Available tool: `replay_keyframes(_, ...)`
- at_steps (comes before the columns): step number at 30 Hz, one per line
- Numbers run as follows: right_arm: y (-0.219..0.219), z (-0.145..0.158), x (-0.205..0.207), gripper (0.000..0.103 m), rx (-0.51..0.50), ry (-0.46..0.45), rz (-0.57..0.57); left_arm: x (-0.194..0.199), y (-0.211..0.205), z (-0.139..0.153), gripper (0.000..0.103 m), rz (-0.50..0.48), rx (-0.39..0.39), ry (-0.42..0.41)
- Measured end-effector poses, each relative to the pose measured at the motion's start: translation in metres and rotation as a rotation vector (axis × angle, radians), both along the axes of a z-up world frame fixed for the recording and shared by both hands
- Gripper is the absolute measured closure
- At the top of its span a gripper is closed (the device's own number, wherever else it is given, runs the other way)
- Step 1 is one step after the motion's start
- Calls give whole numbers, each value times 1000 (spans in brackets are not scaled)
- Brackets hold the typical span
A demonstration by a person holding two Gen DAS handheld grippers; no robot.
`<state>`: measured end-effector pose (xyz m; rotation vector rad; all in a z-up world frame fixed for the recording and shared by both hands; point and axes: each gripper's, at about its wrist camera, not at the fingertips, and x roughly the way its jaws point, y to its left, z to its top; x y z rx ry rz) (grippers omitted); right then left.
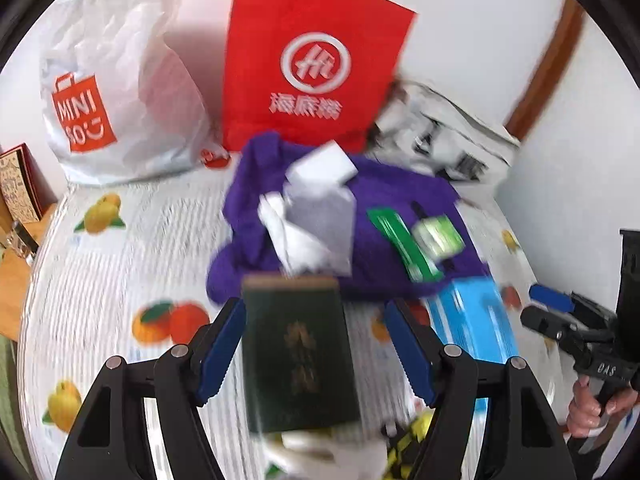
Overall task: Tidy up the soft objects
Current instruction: 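Move both grippers back to the gloves and black watch strap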
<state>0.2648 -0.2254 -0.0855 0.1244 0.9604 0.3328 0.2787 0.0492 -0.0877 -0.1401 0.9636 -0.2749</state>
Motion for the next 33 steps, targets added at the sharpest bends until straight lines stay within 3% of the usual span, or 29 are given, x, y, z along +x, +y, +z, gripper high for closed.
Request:
replay_keyframes(4,5,5,-47,29,-65,-18,-52,-29,3,-6,32,-51,-5,14)
replay_keyframes(10,24,-7,-91,29,-42,21,-62,-53,16,-15,32,-100,36,26)
replay_keyframes(16,63,-27,-120,29,-59,18,24,-64,33,-24,32,-104,13,39)
replay_keyframes(18,76,-35,-124,38,-79,20,47,-68,36,-27,32,-106,8,43)
replay_keyframes(20,87,-43,-121,64,-110,36,79,-72,37,-29,32,-107,3,42)
replay_keyframes(22,93,-50,-116,71,-117,60,113,-77,40,-32,32,-98,-8,40)
replay_keyframes(33,108,-93,-91,71,-169,203,182,-94,52,-46,32,-57,-29,71)
